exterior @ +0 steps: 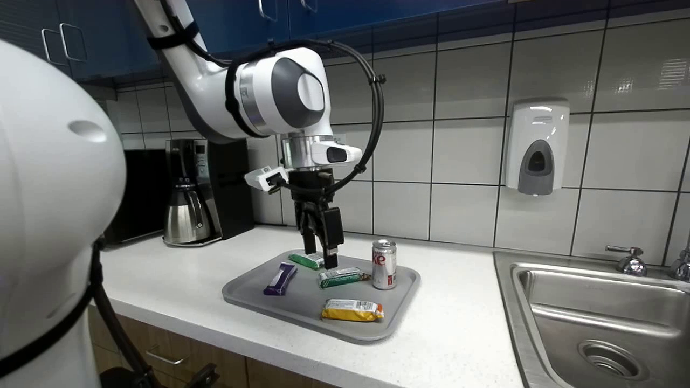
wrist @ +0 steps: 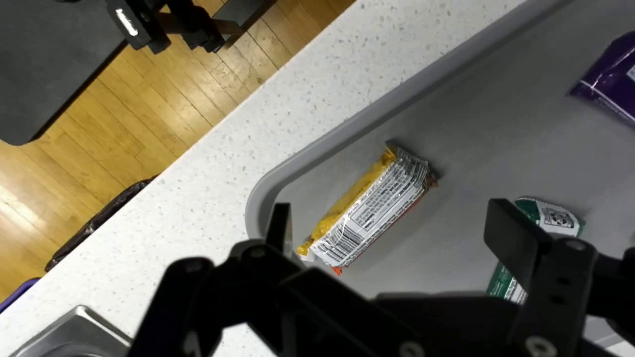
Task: Put the chocolate bars on the tray
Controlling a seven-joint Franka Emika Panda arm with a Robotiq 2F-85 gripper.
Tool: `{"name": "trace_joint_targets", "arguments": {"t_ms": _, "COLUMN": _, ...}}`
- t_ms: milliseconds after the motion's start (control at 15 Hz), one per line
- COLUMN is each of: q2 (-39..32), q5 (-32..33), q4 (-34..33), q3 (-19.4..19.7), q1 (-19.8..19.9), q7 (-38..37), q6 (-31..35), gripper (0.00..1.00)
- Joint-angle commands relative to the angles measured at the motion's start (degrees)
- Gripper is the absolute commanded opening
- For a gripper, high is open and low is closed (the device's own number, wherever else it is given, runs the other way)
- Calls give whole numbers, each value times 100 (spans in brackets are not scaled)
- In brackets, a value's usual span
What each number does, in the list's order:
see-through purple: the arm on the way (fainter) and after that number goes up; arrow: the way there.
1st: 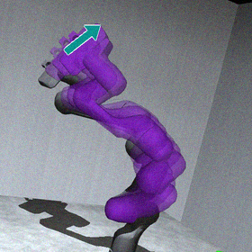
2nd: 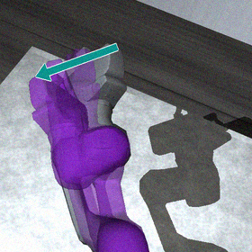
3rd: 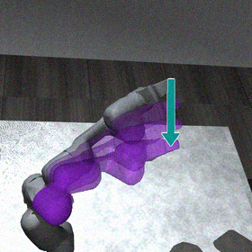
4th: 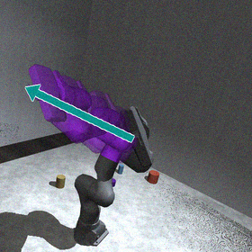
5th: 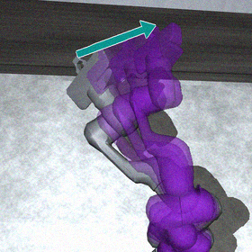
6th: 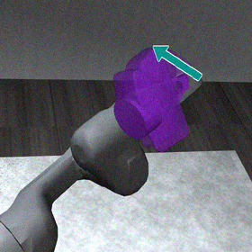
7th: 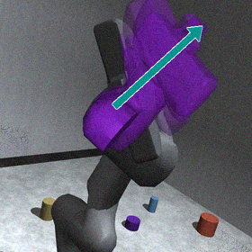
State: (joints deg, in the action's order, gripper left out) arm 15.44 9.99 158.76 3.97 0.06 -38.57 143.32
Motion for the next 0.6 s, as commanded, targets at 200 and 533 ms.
{"name": "trace_joint_targets", "arguments": {"t_ms": 200, "q2": 762, "q5": -389, "q4": 67, "q3": -223, "q1": 218, "q7": 1162, "q6": -865, "gripper": 100}}
{"name": "trace_joint_targets", "arguments": {"t_ms": 533, "q2": 373, "q5": -345, "q4": 0, "q3": -385, "q1": 336, "q7": 901, "q6": -551, "gripper": 100}}
